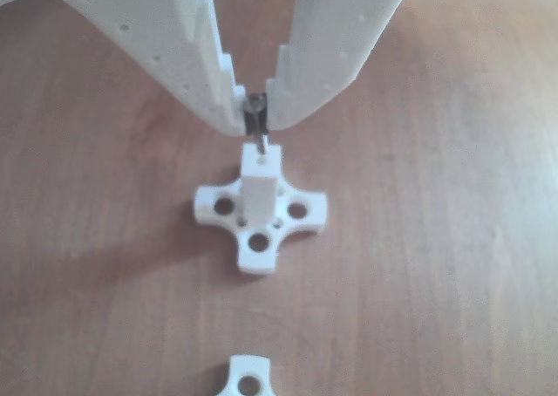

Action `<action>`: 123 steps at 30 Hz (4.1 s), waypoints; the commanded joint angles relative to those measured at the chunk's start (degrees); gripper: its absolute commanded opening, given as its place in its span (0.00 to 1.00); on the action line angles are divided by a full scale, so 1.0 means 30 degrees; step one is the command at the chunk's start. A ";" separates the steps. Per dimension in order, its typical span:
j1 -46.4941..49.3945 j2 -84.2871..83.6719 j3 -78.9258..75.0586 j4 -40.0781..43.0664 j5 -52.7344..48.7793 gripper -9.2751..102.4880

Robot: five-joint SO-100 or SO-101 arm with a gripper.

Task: Grab the screw and set it in the hole.

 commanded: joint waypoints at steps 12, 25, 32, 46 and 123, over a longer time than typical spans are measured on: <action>-0.0234 -0.0029 -0.0264 -0.0498 -0.0029 0.04; -0.0410 -0.0029 -0.0176 -0.0439 0.0029 0.04; -0.0352 -0.0029 -0.0059 -0.0498 0.0000 0.04; -0.0293 -0.0264 0.0088 -0.0820 -0.0059 0.04; -0.0322 0.0059 0.0410 0.0000 -0.0615 0.04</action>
